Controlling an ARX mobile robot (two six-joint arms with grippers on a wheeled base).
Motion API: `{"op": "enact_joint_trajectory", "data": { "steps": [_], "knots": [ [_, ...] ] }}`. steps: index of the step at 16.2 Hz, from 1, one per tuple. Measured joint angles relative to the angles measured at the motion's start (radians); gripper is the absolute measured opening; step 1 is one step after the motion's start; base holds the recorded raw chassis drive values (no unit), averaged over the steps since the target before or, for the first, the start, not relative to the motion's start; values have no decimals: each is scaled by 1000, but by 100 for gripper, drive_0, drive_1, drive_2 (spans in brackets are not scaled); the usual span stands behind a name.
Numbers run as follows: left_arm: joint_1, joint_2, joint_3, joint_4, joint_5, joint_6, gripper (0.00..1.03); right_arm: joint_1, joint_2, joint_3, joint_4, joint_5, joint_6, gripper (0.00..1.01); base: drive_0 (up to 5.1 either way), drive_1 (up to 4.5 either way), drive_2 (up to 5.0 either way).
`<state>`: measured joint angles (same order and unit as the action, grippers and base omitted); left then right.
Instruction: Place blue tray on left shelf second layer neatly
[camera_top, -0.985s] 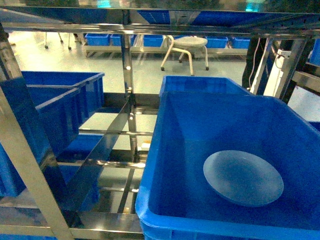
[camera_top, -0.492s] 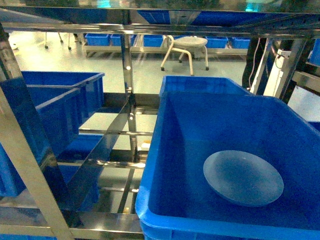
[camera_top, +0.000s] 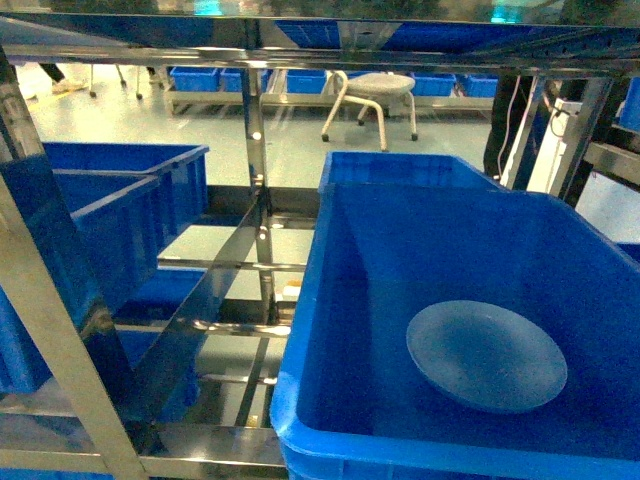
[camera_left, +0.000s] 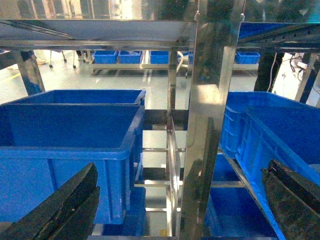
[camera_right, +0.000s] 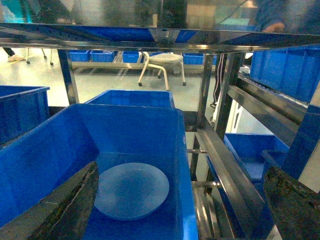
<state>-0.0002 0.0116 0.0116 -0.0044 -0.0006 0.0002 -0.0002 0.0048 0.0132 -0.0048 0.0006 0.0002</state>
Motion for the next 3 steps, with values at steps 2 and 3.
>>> {"op": "enact_joint_trajectory", "data": {
  "steps": [2, 3],
  "knots": [
    [0, 0, 0, 0, 0, 0, 98, 0, 0, 0, 0, 0, 0, 98, 0, 0, 0],
    [0, 0, 0, 0, 0, 0, 98, 0, 0, 0, 0, 0, 0, 98, 0, 0, 0]
  ]
}}
